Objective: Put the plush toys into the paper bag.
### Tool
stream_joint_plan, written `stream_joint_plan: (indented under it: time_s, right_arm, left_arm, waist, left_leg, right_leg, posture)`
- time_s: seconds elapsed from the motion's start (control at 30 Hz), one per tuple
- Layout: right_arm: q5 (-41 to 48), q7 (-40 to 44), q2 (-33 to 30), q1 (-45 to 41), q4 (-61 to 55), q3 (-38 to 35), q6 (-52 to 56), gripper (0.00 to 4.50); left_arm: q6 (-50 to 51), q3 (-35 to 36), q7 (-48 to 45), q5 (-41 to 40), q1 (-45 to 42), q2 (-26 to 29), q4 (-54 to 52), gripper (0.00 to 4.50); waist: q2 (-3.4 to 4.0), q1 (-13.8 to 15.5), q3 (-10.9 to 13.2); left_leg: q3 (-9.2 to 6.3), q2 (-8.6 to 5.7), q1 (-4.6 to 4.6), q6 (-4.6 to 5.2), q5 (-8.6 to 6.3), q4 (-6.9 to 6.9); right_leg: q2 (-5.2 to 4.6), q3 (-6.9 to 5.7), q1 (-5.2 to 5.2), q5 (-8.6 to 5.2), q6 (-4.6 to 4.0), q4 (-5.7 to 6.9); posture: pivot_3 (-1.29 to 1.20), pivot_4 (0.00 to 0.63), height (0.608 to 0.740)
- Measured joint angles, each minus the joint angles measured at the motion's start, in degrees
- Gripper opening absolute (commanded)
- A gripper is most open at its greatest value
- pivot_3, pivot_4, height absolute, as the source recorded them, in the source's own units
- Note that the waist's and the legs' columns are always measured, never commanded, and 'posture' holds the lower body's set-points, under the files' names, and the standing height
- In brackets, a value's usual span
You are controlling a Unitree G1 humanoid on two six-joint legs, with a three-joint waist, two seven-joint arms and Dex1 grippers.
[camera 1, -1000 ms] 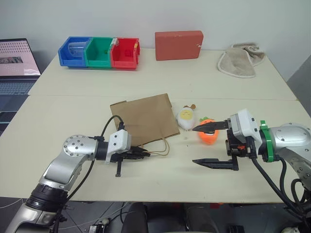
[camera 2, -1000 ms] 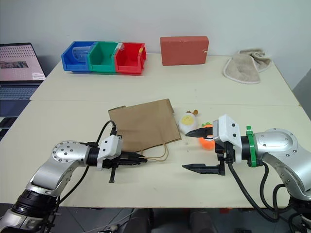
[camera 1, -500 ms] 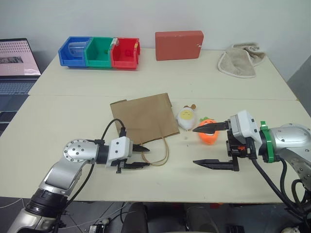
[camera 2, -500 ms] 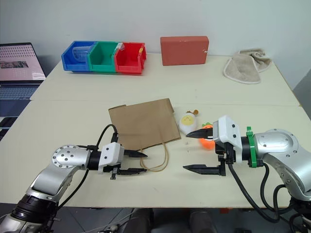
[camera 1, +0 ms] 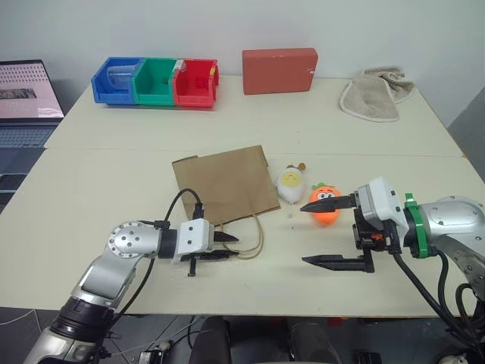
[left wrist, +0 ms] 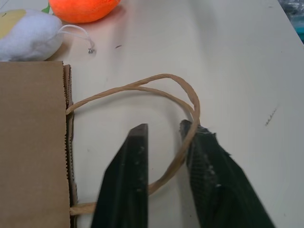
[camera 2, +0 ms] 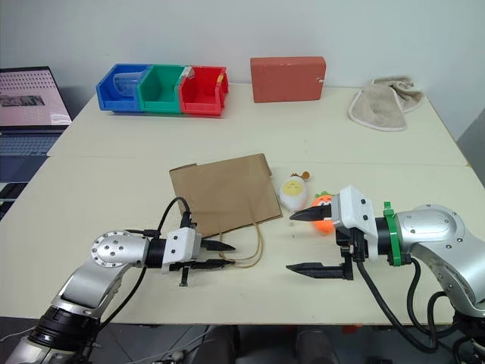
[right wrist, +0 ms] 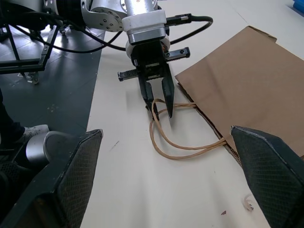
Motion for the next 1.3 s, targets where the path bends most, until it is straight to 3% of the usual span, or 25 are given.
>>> stream_joint_plan:
  time_s: [0.27, 0.4, 0.47, 0.6, 0.73, 0.83, 1.03, 1.3]
  right_arm:
    - [-0.4, -0.3, -0.5, 0.2, -0.1, 0.1, 0.0, 4.5]
    - [-2.5, -3.1, 0.3, 0.2, -0.1, 1.8, 0.2, 4.33]
    - [-4.9, -5.9, 1.6, 0.1, 0.1, 3.2, 0.2, 3.96]
    - [-10.4, -10.3, 5.2, -0.7, 2.3, 7.2, -0.1, 2.49]
    - [-13.7, -12.9, 9.0, -2.7, 4.1, 10.7, -0.2, 0.97]
    - [-18.5, -18.1, 17.6, -7.4, 8.7, 15.4, -0.7, 0.03]
    - [-24.8, -25.5, 29.1, -13.1, 16.8, 20.0, -0.9, 0.03]
    - [-30.7, -29.3, 35.8, -14.3, 26.2, 21.9, -5.1, 0.03]
  left_arm:
    - [8.2, 0.1, -0.3, -4.4, -2.2, 0.0, -1.8, 0.02]
    - [18.8, 1.8, 1.4, -10.6, -6.5, -1.0, -2.8, 0.01]
    - [27.7, 5.3, 4.1, -16.8, -11.2, -1.6, -2.7, 0.0]
    - [40.1, 13.3, 8.1, -27.0, -18.0, -1.5, -2.8, 0.0]
    - [45.9, 14.8, 10.5, -31.2, -19.1, -1.9, -2.9, 0.0]
    - [47.4, 14.6, 11.1, -31.5, -19.4, -2.1, -3.7, 0.0]
    - [48.3, 14.1, 12.5, -31.6, -19.4, -2.9, -5.6, 0.0]
    - [50.4, 14.8, 14.8, -34.1, -19.5, -3.8, -6.2, 0.0]
  waist:
    - [0.0, 0.0, 0.0]
    - [0.0, -0.1, 0.0]
    - [-0.03, -0.1, 0.0]
    - [-0.04, -0.3, 0.0]
    - [-0.03, -0.3, 0.0]
    - [-0.04, -0.6, 0.0]
    - [-0.05, 0.0, 0.0]
    - [-0.06, -0.2, 0.0]
  left_leg:
    - [-0.01, 0.0, 0.0, 0.0, 0.0, 0.0]
    - [-0.03, 0.0, 0.0, 0.0, 0.0, 0.01]
    - [-0.1, 0.0, -0.05, 0.0, 0.0, 0.05]
    - [-0.08, 0.0, -0.03, 0.0, 0.0, 0.03]
    - [-0.17, 0.01, -0.03, 0.0, 0.0, -0.01]
    - [-0.18, 0.02, -0.02, -0.02, 0.01, 0.0]
    - [-0.22, -0.01, -0.06, -0.03, 0.01, 0.0]
    - [-0.24, 0.0, -0.05, -0.03, 0.01, -0.02]
  right_leg:
    - [0.0, 0.0, 0.01, 0.0, 0.0, 0.0]
    - [0.01, -0.02, 0.0, 0.0, 0.01, 0.01]
    - [0.03, -0.08, -0.01, -0.02, 0.04, 0.03]
    - [0.02, -0.07, -0.01, -0.01, 0.04, 0.02]
    - [0.03, -0.14, -0.02, 0.0, 0.02, 0.07]
    - [0.05, -0.14, -0.04, 0.01, 0.01, 0.12]
    - [0.01, -0.19, -0.05, 0.01, 0.0, 0.14]
    - [0.01, -0.23, -0.1, 0.01, -0.01, 0.26]
  posture:
    - [0.0, 0.15, 0.74]
    - [0.0, 0.15, 0.74]
    - [0.0, 0.15, 0.74]
    - [0.0, 0.15, 0.74]
    - [0.0, 0.15, 0.74]
    - [0.0, 0.15, 0.74]
    - [0.0, 0.15, 0.74]
    - [0.0, 0.15, 0.74]
